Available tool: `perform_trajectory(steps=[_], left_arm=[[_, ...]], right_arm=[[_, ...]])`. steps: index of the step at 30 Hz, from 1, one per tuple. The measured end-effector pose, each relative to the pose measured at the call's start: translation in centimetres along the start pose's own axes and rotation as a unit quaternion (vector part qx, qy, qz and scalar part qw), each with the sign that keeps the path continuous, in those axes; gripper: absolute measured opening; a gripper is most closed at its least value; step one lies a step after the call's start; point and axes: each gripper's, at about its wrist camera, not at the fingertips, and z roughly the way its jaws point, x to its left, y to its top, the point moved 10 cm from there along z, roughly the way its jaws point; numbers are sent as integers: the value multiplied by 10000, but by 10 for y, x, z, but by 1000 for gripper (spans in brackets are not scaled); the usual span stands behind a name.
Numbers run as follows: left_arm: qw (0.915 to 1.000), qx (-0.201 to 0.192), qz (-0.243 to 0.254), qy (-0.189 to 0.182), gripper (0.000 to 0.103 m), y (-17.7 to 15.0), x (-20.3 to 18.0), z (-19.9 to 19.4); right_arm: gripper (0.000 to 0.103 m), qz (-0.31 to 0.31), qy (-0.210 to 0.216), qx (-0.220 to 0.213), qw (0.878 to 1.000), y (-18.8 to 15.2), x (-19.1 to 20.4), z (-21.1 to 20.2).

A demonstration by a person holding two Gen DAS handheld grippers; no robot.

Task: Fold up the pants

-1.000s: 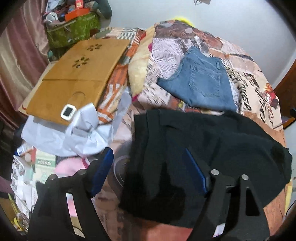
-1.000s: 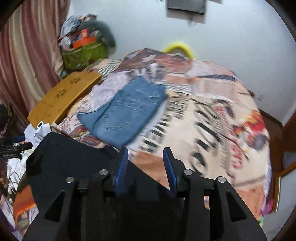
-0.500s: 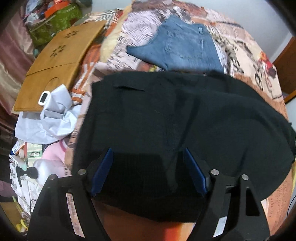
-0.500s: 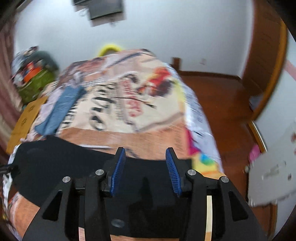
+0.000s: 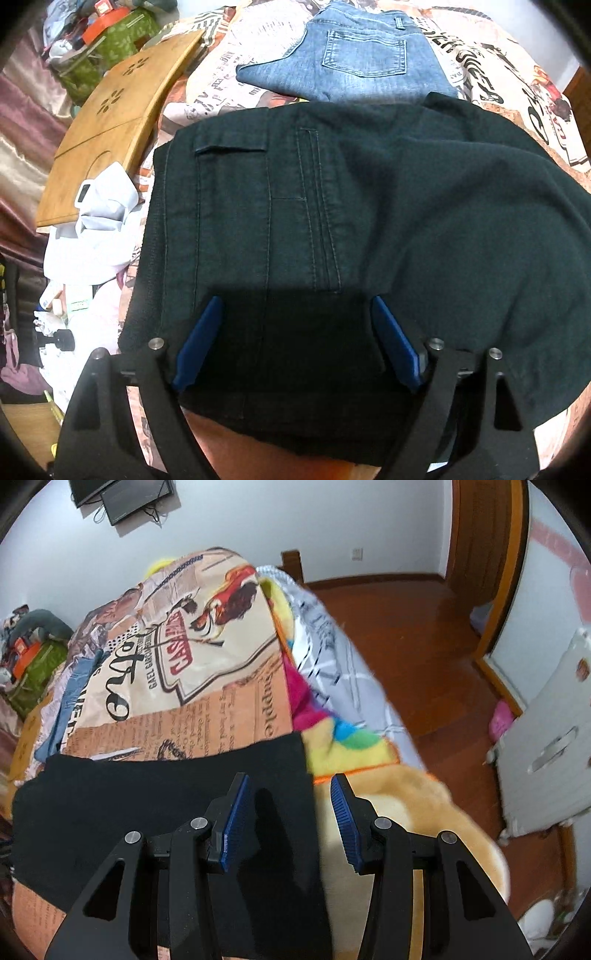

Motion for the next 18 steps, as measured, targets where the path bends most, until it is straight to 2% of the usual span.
perform_trajectory(steps=[3,5,6,10,13,16,18], left_arm=[[10000,-1,-24,30,86,1,-1,1],[10000,-2,-31,35,86,2,-1,1],[10000,-3,-28,34,86,2,-1,1],[10000,-5,-27,30,86,1,-1,1],[10000,-5,-28,29,86,1,-1,1],[10000,-8,-27,26,86,1,-1,1],[10000,-12,-34,19,86,1,0,1]], right_arm=[[41,81,153,48,9998,-6,3,5],[33,158,175,15,9997,-7,0,6],[22,181,191,42,9996,-8,0,7],[15,29,224,-118,9997,-2,6,-1],[11,-183,313,-598,9976,17,20,-28],[11,-455,418,-1192,9909,39,37,-67],[11,-582,416,-1304,9889,45,43,-80]])
